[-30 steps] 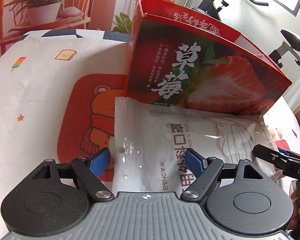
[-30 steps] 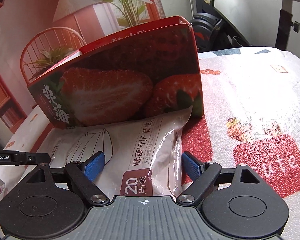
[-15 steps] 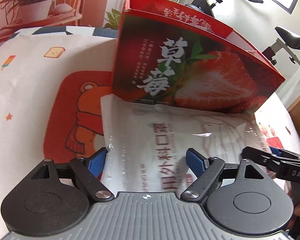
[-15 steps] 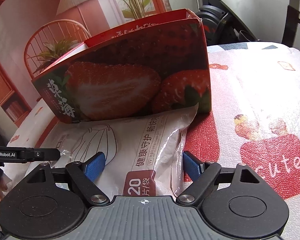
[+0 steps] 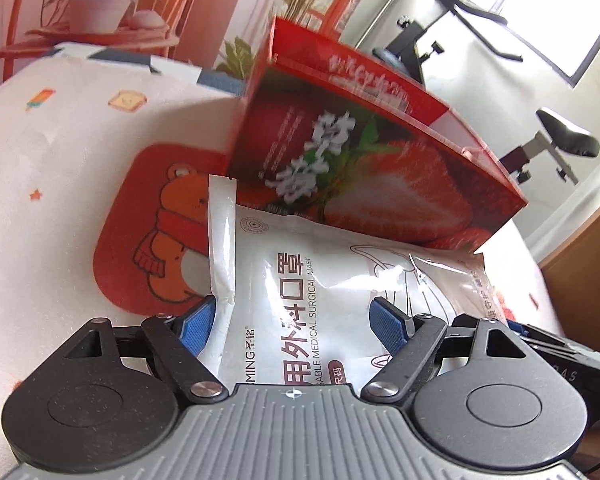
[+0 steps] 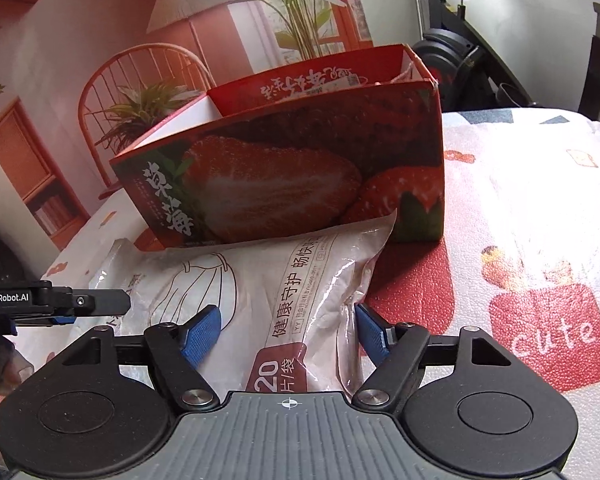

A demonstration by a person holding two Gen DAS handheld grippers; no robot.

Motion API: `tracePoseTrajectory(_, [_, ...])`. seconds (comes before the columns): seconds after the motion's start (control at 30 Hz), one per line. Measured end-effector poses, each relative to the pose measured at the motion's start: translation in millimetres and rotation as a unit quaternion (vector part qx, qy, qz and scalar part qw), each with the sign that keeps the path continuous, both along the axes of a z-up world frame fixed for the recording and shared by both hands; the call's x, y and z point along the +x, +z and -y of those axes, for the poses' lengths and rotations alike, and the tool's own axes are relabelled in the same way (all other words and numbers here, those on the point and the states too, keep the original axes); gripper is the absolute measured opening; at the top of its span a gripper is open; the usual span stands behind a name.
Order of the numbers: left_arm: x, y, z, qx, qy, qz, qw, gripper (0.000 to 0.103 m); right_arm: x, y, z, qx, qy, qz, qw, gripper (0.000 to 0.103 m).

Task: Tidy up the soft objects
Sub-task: 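Close both grippers on the mask package and lift it, then lower the mask package into the red box with both grippers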

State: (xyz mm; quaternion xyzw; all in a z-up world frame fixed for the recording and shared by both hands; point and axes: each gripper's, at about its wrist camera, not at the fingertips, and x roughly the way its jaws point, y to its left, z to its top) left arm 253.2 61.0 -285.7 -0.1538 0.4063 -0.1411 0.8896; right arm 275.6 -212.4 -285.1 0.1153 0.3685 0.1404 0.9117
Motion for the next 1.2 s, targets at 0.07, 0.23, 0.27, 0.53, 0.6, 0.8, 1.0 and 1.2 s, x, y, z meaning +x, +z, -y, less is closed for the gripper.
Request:
tracePoseTrajectory(0.07, [-5.2, 10.4, -4.1, -0.007, 0.004, 0.015, 0.9998, 0.083, -2.4, 9.2, -0.5, 0.000, 0.003, 0.016, 1.000, 0.070])
tracePoseTrajectory(0.23, [-17.4, 33.9, -6.6, -0.027, 0.007, 0.050, 0.9984, 0.083, -10.1, 31.1, -1.0, -0.017, 0.016, 0.061, 0.998, 0.070])
tracePoseTrajectory(0.27, [-18.9, 37.3, -5.0, -0.026, 0.004, 0.057, 0.9980, 0.083, -11.1, 34.1, -0.3, -0.018, 0.017, 0.067, 0.997, 0.070])
tracePoseTrajectory(0.53, [-5.2, 72.2, 4.7, -0.007, -0.044, 0.113, 0.9926, 0.082, -5.5, 66.1, 7.0, -0.009, 0.004, 0.106, 0.994, 0.070])
tracePoseTrajectory(0.6, [0.7, 84.0, 10.4, -0.001, -0.048, 0.130, 0.9904, 0.082, -0.8, 77.0, 9.8, -0.008, 0.000, 0.122, 0.993, 0.070])
tracePoseTrajectory(0.8, [26.2, 103.0, 26.1, 0.002, -0.047, 0.168, 0.9846, 0.082, 29.7, 101.0, 21.9, -0.010, -0.011, 0.148, 0.989, 0.070])
tracePoseTrajectory(1.0, [67.1, 111.1, 40.4, 0.014, -0.038, 0.177, 0.9833, 0.081, 78.5, 113.3, 32.0, -0.014, -0.018, 0.159, 0.987, 0.069])
tracePoseTrajectory(1.2, [117.4, 108.9, 46.4, 0.024, -0.039, 0.160, 0.9860, 0.077, 142.4, 108.3, 38.9, -0.013, -0.010, 0.128, 0.992, 0.065])
